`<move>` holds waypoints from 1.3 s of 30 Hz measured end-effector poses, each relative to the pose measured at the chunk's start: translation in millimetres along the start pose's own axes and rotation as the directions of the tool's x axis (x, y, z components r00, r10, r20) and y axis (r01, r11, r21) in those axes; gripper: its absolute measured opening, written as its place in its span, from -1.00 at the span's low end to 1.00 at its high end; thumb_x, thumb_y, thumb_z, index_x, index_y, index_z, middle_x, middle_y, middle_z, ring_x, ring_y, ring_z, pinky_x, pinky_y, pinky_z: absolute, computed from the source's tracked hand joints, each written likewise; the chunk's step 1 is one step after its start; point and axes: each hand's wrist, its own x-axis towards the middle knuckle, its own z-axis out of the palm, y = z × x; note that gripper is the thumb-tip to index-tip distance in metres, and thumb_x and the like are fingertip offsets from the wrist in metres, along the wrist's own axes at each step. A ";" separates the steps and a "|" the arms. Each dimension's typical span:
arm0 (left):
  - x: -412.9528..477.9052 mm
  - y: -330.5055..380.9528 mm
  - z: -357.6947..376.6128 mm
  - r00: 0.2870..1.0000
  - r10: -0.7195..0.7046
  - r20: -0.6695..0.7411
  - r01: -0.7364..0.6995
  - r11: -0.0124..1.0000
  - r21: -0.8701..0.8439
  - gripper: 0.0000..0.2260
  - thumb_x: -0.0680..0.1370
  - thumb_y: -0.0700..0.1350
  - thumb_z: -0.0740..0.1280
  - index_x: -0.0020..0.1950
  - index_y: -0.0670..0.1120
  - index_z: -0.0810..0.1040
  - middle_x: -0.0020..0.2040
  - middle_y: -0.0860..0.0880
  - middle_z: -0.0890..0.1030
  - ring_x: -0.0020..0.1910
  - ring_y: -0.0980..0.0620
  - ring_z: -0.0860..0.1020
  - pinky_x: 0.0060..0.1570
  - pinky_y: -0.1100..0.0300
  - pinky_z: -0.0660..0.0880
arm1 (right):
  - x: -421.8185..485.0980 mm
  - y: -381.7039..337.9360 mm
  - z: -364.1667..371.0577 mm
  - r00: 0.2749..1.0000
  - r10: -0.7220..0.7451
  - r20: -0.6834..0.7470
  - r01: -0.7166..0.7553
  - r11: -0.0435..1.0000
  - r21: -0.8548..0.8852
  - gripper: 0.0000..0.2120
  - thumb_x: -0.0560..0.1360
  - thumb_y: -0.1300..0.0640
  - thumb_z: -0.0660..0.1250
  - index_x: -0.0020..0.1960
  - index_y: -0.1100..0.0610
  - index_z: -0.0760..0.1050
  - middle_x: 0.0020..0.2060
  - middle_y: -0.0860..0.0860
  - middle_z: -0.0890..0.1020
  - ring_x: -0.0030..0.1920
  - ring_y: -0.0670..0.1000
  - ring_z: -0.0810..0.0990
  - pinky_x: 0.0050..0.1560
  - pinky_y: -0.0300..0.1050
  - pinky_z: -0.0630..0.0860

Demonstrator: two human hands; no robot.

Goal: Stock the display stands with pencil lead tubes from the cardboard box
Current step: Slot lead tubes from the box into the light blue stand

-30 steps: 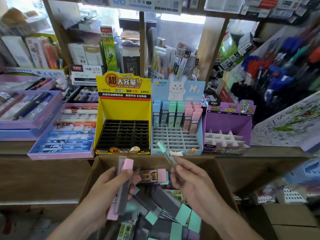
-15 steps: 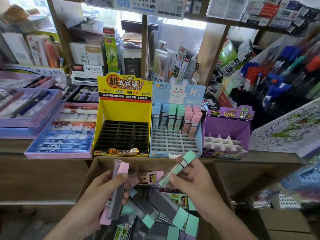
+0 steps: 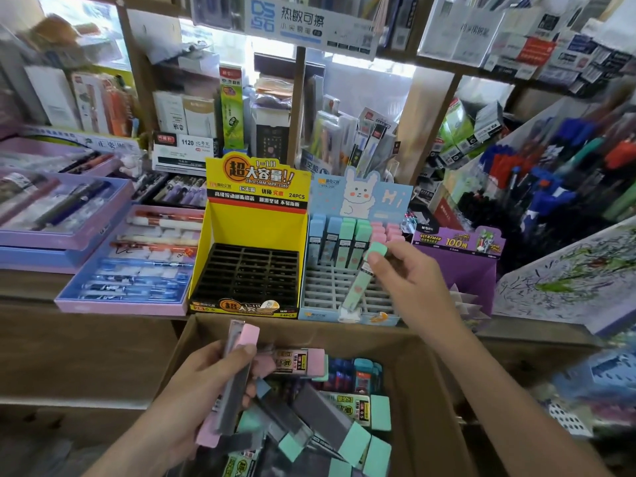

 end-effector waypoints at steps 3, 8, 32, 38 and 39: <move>-2.0 1.9 2.9 1.000 0.017 0.008 -0.017 1.000 -0.003 -0.66 0.55 -0.06 0.42 0.22 -0.24 0.55 -0.27 -0.17 0.62 -0.42 -0.04 0.52 -0.44 0.15 0.50 | 17.0 0.4 -1.1 1.000 -0.005 -0.021 0.006 0.999 0.049 -0.89 0.63 0.19 0.36 0.16 0.12 0.57 -0.10 0.16 0.63 -0.19 0.14 0.61 -0.19 0.15 0.60; -2.0 3.5 3.6 1.000 0.020 0.003 -0.020 1.000 0.010 -0.59 0.48 0.00 0.45 0.21 -0.23 0.56 -0.26 -0.16 0.62 -0.42 -0.03 0.51 -0.44 0.16 0.50 | 36.7 5.4 2.0 0.997 -0.060 -0.047 0.059 0.998 -0.013 -0.82 0.61 0.25 0.38 0.13 0.01 0.54 -0.15 0.11 0.64 -0.17 0.15 0.66 -0.12 0.17 0.64; 2.9 1.1 -7.0 1.000 -0.001 0.022 0.000 1.000 0.022 -0.52 0.51 0.16 0.41 0.17 -0.23 0.57 -0.25 -0.18 0.59 -0.40 -0.05 0.50 -0.45 0.15 0.47 | 51.2 8.7 18.0 0.983 -0.180 0.045 0.183 0.906 -0.381 -0.82 0.64 0.25 0.30 0.22 0.18 0.56 -0.15 0.10 0.63 -0.08 0.19 0.65 -0.11 0.21 0.64; 3.6 -0.2 -10.1 1.000 0.004 0.023 -0.004 1.000 0.031 -0.50 0.52 0.20 0.41 0.13 -0.24 0.60 -0.24 -0.20 0.61 -0.41 -0.06 0.52 -0.47 0.15 0.49 | 46.1 8.6 20.3 0.987 -0.155 0.033 0.154 0.886 -0.437 -0.74 0.63 0.26 0.32 0.30 0.19 0.57 -0.14 0.09 0.64 -0.04 0.21 0.60 -0.06 0.17 0.63; 3.9 -0.5 -10.3 1.000 0.004 0.025 -0.005 0.999 0.032 -0.50 0.52 0.20 0.40 0.13 -0.23 0.60 -0.24 -0.20 0.62 -0.41 -0.05 0.52 -0.47 0.15 0.49 | 41.8 6.1 20.0 0.988 -0.157 0.017 0.149 0.890 -0.430 -0.72 0.62 0.27 0.33 0.32 0.18 0.56 -0.15 0.07 0.63 -0.05 0.20 0.60 -0.07 0.16 0.63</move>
